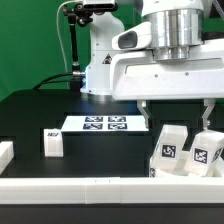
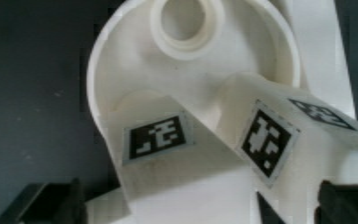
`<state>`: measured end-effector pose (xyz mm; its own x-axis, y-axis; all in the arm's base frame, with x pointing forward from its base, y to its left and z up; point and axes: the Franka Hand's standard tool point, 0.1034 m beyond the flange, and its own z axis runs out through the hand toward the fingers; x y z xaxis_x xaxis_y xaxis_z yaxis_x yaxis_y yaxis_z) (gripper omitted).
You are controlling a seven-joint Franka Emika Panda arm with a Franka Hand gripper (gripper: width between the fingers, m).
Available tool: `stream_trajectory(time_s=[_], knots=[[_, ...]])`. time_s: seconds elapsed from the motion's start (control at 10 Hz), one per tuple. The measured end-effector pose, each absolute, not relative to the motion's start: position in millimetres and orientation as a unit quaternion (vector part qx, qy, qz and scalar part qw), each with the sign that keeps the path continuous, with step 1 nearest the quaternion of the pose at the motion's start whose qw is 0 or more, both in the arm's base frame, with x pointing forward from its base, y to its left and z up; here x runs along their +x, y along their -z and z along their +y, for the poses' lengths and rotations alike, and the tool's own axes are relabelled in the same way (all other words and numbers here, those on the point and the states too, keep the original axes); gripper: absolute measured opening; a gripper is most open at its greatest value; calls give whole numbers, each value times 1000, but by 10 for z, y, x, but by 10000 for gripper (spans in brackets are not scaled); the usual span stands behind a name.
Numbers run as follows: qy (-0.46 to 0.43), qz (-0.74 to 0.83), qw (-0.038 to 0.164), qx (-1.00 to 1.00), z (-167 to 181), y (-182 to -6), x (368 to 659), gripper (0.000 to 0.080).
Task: Assemble stool
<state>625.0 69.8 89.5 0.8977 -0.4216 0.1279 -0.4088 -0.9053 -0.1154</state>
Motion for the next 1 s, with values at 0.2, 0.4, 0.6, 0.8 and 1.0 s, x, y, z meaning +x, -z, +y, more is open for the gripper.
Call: stream_trajectory(time_s=[0.2, 0.4, 0.6, 0.8, 1.0], knots=[[78, 133, 32, -987, 673, -895, 6253, 649], [80, 61, 22, -995, 657, -892, 6250, 649], [81, -24, 10, -996, 642, -891, 6251, 649], [81, -131, -9, -988, 649, -883, 6252, 649], [72, -219, -25, -973, 647, -852, 6247, 649]])
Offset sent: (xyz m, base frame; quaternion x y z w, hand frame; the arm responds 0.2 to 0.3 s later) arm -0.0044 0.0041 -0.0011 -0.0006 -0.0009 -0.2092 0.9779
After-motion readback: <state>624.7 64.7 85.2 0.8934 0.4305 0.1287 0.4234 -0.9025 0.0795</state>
